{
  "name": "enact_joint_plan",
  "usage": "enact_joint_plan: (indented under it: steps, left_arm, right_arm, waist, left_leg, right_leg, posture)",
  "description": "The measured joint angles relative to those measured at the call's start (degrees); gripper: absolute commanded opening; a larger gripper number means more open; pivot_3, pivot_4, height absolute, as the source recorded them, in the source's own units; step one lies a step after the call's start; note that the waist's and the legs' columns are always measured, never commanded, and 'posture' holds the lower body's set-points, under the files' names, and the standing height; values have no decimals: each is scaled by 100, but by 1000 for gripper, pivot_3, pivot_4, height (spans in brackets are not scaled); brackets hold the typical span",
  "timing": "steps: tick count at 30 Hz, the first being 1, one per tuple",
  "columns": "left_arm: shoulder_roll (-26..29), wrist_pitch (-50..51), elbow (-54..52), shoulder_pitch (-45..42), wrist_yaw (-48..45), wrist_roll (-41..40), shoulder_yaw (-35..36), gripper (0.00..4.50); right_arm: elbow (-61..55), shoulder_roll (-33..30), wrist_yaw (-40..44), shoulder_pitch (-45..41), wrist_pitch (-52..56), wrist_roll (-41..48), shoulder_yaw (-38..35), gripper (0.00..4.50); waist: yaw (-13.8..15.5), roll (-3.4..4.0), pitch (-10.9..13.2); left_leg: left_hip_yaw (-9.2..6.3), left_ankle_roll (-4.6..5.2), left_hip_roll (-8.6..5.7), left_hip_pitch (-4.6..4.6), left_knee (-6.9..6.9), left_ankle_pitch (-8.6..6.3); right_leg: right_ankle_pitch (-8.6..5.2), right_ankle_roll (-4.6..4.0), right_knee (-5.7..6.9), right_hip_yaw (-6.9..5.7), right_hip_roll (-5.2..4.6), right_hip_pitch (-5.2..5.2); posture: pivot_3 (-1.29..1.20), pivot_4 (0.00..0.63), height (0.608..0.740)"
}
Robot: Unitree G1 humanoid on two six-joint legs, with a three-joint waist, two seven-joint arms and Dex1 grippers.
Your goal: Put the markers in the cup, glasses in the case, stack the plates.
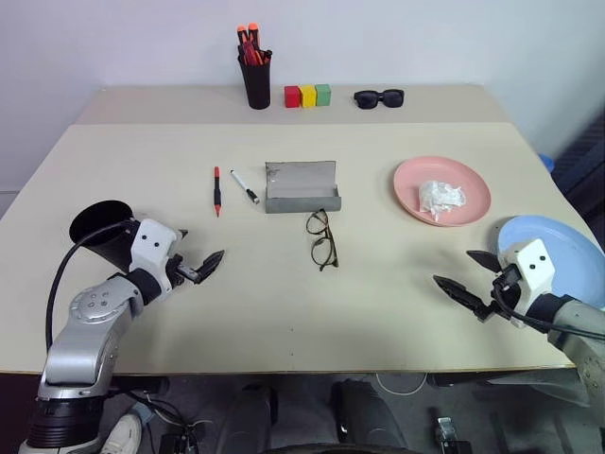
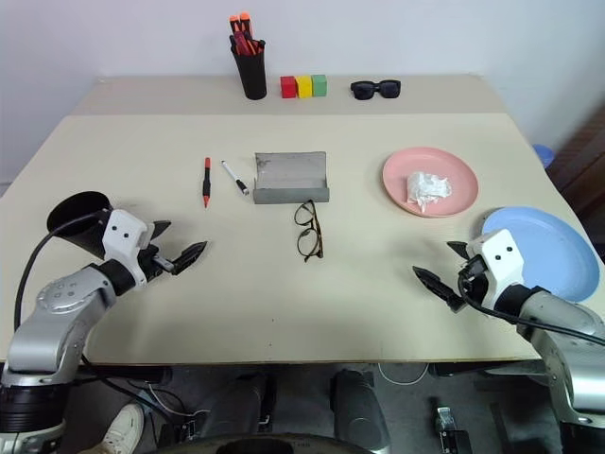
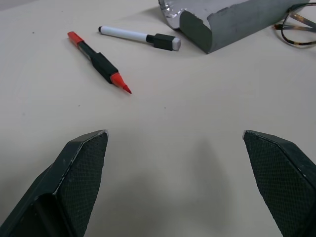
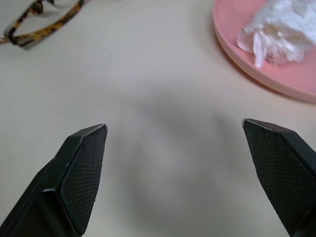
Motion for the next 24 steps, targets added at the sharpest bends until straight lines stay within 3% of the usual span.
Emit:
enact_joint_plan:
  steps: [8, 16, 24]
  left_arm:
    - [106, 49, -62, 29, -11, -45, 96, 4500]
    - [-132, 392, -236, -112, 284, -59, 18, 4500]
    - [-318, 781, -215, -681, 735, -85, -96, 4500]
  right_arm:
    - [1, 125, -114, -21, -67, -47, 204, 4472]
    - [-13, 235, -216, -47, -77, -48, 243, 4472]
    - [-498, 583, -286, -230, -93, 131, 460, 4472]
  waist:
    - [7, -1, 0]
    - [4, -1, 0]
    - [-2, -2, 1]
  left_leg:
    - [1, 0, -1, -1, 0, 0]
    - [-1, 0, -1, 0, 1, 0]
    - [-2, 0, -2, 0, 6, 0]
  right_leg:
    - [0, 1, 0, 0, -2, 1]
    - [7, 13, 0, 0, -1, 1]
    - [9, 15, 4, -1, 3, 1]
  posture:
    - [0, 150, 740]
    - [0, 150, 740]
    - [0, 150, 740]
